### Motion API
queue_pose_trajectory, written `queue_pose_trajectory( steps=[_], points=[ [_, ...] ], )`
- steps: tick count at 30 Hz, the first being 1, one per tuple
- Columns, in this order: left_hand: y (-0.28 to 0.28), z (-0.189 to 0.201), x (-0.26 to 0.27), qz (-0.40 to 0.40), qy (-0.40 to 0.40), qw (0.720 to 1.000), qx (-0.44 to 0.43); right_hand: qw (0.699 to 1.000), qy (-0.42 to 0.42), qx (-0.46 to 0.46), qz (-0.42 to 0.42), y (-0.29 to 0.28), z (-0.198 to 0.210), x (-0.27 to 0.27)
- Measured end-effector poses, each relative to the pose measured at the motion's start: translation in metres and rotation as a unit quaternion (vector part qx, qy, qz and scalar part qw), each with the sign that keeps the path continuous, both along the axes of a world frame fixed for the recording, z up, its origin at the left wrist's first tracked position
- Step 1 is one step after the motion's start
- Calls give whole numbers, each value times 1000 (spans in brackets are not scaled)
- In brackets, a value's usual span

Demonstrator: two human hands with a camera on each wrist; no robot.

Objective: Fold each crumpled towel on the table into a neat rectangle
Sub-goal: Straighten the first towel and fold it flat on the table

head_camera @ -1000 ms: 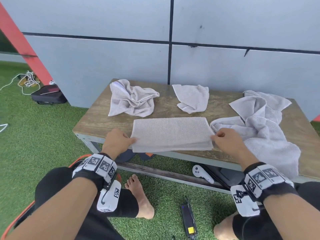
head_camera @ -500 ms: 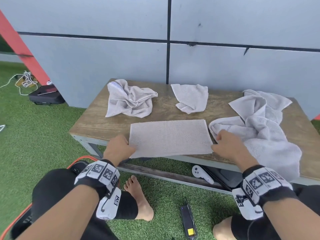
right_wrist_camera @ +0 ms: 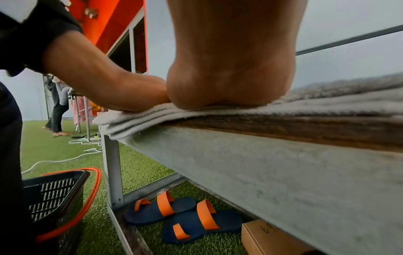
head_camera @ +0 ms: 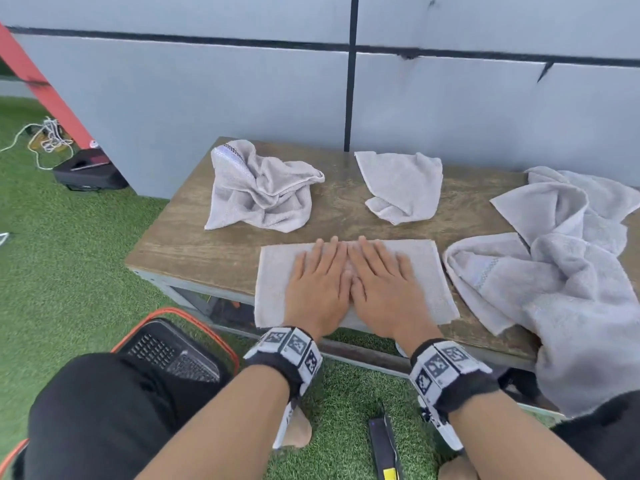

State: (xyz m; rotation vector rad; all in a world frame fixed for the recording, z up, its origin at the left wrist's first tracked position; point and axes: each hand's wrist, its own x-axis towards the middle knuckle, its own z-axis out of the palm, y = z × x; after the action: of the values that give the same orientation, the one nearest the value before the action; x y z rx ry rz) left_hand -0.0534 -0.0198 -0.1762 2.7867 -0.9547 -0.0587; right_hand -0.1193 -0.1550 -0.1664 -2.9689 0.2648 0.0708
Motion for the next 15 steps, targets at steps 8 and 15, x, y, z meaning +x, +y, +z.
queue_pose_trajectory(
  steps=[8,15],
  points=[
    [10,-1,7,-6,-4,1000,-6,999,-13,16,-42,-20,-3,3],
    [39,-3,14,24,-17,999,-23,997,-25,15,-74,-35,-2,-4]
  ],
)
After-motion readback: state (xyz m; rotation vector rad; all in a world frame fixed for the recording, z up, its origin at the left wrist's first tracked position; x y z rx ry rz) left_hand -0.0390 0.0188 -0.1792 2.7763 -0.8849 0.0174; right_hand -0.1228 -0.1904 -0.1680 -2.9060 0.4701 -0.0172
